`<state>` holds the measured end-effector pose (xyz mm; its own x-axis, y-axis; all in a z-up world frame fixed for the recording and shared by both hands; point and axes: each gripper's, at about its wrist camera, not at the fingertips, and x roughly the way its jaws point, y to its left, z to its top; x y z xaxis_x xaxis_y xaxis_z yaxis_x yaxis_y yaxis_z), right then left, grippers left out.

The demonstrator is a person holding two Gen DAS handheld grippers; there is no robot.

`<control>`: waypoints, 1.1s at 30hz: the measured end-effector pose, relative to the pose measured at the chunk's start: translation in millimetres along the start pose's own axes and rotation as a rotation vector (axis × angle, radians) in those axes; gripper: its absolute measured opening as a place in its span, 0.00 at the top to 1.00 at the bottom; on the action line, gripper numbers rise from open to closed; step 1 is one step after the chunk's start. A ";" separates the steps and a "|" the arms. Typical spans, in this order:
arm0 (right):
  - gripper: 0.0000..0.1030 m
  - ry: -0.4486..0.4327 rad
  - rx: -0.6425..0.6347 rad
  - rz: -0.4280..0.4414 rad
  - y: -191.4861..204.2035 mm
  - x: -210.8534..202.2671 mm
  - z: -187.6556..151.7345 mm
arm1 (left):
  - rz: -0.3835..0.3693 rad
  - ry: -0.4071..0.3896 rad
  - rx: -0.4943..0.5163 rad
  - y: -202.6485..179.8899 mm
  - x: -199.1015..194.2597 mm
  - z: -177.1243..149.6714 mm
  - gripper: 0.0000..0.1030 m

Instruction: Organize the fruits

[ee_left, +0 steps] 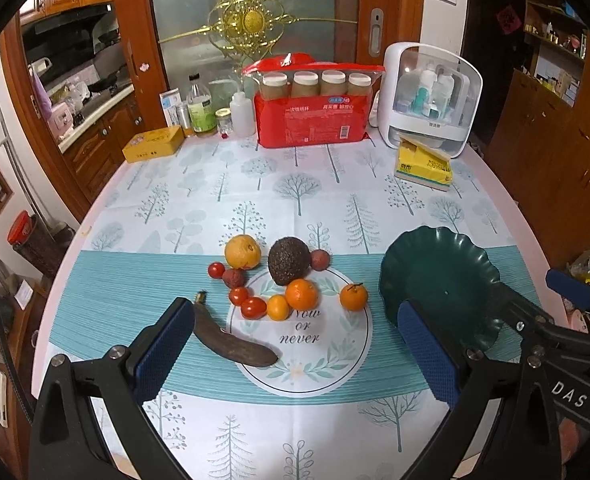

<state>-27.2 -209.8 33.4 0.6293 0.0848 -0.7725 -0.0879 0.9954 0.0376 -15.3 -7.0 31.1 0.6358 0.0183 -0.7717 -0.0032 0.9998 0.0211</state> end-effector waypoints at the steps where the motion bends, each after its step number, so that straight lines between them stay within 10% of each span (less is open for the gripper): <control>1: 0.14 -0.007 0.001 0.005 -0.8 -1.8 1.6 | 0.004 0.001 0.013 -1.1 -1.7 1.6 0.02; 18: 0.14 -0.061 -0.009 0.047 4.9 -14.3 35.6 | 0.024 0.009 -0.015 27.3 -7.8 27.5 0.01; 33: 0.16 0.035 -0.077 0.035 56.6 27.3 37.4 | 0.093 0.102 -0.065 126.7 45.0 19.0 0.02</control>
<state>13.9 -149.5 38.2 0.5974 0.1168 -0.7934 -0.1695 0.9854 0.0174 27.6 120.3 11.1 0.5484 0.1089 -0.8291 -0.1108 0.9922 0.0570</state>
